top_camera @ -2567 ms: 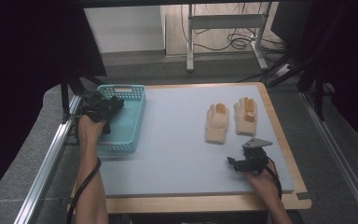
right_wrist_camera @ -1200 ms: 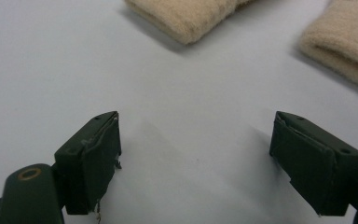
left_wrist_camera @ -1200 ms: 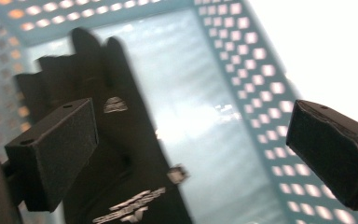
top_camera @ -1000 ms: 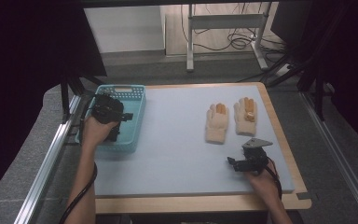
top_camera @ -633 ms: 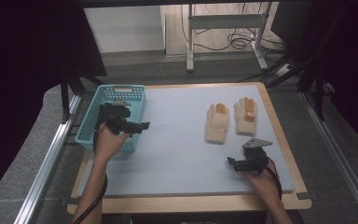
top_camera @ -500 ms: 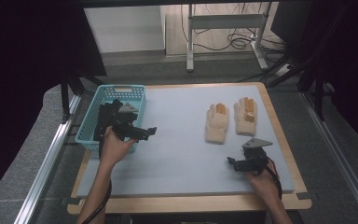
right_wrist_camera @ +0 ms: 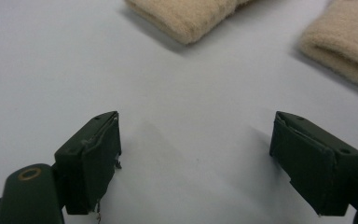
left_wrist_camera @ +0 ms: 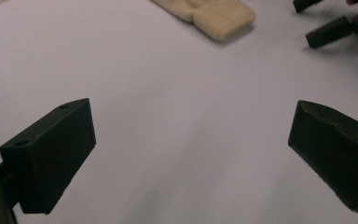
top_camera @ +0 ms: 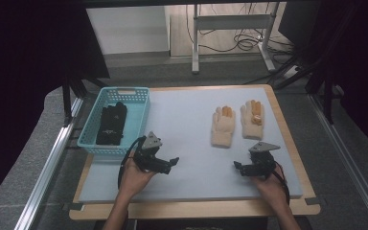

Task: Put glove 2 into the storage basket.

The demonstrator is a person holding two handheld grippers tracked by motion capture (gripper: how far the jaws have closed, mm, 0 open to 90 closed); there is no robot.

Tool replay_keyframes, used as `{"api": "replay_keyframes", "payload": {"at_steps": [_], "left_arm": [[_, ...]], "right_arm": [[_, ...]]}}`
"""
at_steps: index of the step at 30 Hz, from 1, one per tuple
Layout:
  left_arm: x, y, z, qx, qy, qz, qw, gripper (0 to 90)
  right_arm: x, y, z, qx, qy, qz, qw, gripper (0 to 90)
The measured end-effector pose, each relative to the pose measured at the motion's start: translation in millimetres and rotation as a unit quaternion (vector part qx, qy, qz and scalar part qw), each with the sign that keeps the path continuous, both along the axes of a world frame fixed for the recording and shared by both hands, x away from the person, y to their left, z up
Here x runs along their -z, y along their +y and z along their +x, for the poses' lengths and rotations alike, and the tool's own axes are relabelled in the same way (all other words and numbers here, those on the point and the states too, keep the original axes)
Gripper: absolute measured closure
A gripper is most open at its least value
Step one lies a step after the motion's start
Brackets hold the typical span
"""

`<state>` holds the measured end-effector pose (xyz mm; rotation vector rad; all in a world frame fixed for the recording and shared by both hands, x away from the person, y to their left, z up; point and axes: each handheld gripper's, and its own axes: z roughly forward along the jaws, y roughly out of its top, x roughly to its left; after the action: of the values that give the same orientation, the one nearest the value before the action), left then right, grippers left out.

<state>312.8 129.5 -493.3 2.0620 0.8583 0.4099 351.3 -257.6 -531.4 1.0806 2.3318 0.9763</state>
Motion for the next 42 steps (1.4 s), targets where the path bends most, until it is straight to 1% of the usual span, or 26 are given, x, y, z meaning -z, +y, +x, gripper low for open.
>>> {"api": "replay_keyframes", "payload": {"at_steps": [3,4,6,7,9,11,13,14,15,17,21,25,27,29,31,33,36,39,41,42], "left_arm": [[13.9,-2.3,-7.2,0.000,0.009,0.007,0.9999,1.3],[17.6,-3.0,-8.4,0.001,0.013,0.016,0.9998,1.3],[24.5,-4.1,-11.2,-0.006,0.010,0.039,0.9992,1.0],[28.2,-3.9,-12.0,-0.009,0.013,0.041,0.9990,1.0],[36.5,-3.1,-12.2,-0.007,0.027,0.038,0.9989,0.9],[44.1,-2.8,-12.1,-0.014,0.035,0.052,0.9980,0.8],[51.3,-2.9,-10.9,-0.023,0.050,0.058,0.9968,0.9],[54.9,-3.7,-9.7,-0.027,0.061,0.059,0.9960,1.0],[54.8,-2.8,-8.6,-0.031,0.067,0.054,0.9958,0.6],[55.0,-2.7,-8.0,-0.034,0.071,0.052,0.9955,0.9],[55.3,-2.6,-7.9,-0.034,0.072,0.051,0.9955,0.9],[55.4,-2.5,-7.9,-0.034,0.072,0.051,0.9955,0.9],[55.4,-2.5,-7.9,-0.034,0.072,0.051,0.9955,0.9],[55.4,-2.4,-8.0,-0.034,0.072,0.051,0.9956,1.0],[55.4,-2.3,-8.0,-0.035,0.072,0.050,0.9956,1.1],[55.4,-2.3,-8.0,-0.035,0.072,0.050,0.9956,1.2],[55.4,-2.2,-7.9,-0.035,0.072,0.050,0.9956,1.3],[55.2,-1.7,-7.8,-0.034,0.072,0.052,0.9955,1.5],[55.3,-1.9,-7.9,-0.035,0.072,0.049,0.9956,1.6],[55.3,-1.9,-7.9,-0.035,0.072,0.050,0.9956,1.6]], "right_arm": [[0.0,0.0,0.0,0.000,0.000,0.000,1.0000,16.0],[0.0,0.0,0.0,0.000,0.000,0.000,1.0000,16.0],[0.1,0.0,0.1,0.000,0.001,0.001,1.0000,16.0],[0.0,0.0,0.1,0.000,0.000,0.000,1.0000,16.0],[0.1,0.0,0.0,0.000,0.000,0.000,1.0000,16.0],[0.1,0.0,0.1,0.000,0.000,0.001,1.0000,16.0],[0.1,-0.1,0.2,-0.001,0.000,0.001,1.0000,16.0],[0.1,-0.1,0.2,-0.001,0.001,0.001,1.0000,15.9],[0.1,-0.1,0.2,-0.001,0.001,0.001,1.0000,16.0],[0.1,-0.2,0.2,-0.001,0.001,0.001,1.0000,16.0],[0.1,0.0,0.0,0.000,0.001,0.000,1.0000,15.4],[0.4,1.3,-0.3,0.004,-0.001,-0.008,1.0000,9.3],[0.4,1.9,-1.0,0.002,-0.003,-0.009,0.9999,9.3],[0.3,1.6,-0.6,0.001,-0.001,-0.007,1.0000,9.4],[0.3,0.5,0.7,0.000,0.005,-0.003,1.0000,10.0],[-0.2,-0.1,0.5,-0.004,0.005,0.002,1.0000,13.6],[-1.1,-0.8,1.1,-0.007,0.008,0.005,0.9999,16.3],[-3.0,-3.8,5.5,-0.011,0.016,0.020,0.9996,19.0],[-3.8,-4.1,7.9,-0.012,0.018,0.024,0.9995,21.0],[-4.2,-3.8,9.2,-0.013,0.018,0.021,0.9995,21.3]]}}
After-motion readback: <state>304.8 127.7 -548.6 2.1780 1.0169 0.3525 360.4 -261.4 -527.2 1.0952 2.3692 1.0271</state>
